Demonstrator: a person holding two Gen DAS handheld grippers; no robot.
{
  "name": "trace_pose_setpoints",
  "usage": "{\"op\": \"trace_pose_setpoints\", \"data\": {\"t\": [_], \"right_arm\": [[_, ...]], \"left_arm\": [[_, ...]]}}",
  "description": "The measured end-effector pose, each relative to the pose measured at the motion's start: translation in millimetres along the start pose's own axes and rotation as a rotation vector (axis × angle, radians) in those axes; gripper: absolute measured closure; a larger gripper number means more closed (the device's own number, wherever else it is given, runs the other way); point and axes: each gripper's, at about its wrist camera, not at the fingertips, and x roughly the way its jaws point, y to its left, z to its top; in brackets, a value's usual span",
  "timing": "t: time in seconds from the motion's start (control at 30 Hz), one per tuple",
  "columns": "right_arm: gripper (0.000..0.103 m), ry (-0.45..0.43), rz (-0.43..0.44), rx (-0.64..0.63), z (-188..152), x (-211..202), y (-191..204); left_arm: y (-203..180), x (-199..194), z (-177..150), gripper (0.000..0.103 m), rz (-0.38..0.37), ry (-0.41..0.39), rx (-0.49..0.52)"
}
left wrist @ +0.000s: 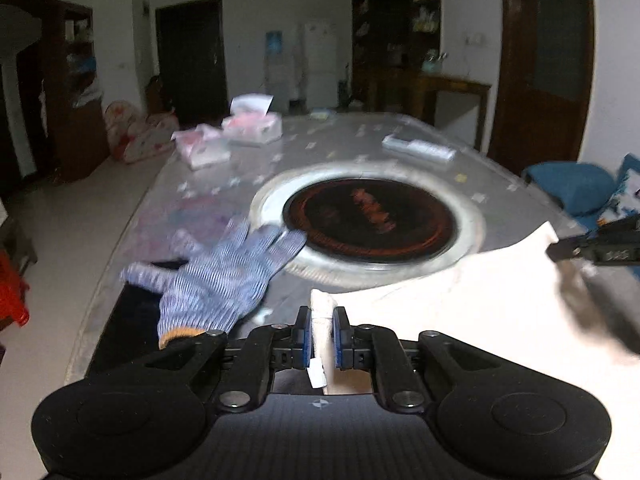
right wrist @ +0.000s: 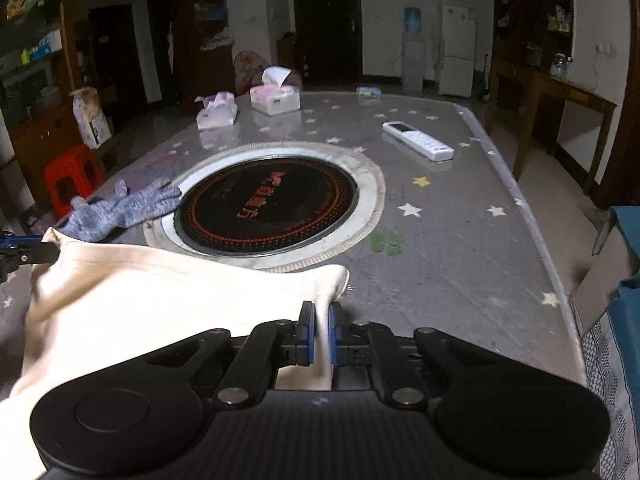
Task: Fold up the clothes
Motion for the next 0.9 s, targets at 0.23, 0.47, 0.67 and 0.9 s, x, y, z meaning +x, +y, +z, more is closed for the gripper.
{"op": "trace_pose_setpoints", "data": {"t": [0.23,0.47,0.67,0.9], "right_arm": [[0.089,0.034,0.031,-0.083,-8,-8,8],[0.087,0.077,0.197,-0.215,-34,-65,31],[0.087,0.104,0.317,-0.350,-65,-100,65],[0.080,0.126,0.425,-0.500,-100,-127,105]], "left_arm": [[3,9,-12,0.086,0.037,0.049,-0.013],[-16,-25,-13,0.086,-0.045,0.012,-0.004],[-33,-23,-26,0.086,-0.089,0.055,0.021],[-37,-14,-38,0.086,-0.087,0.090,0.022]]}}
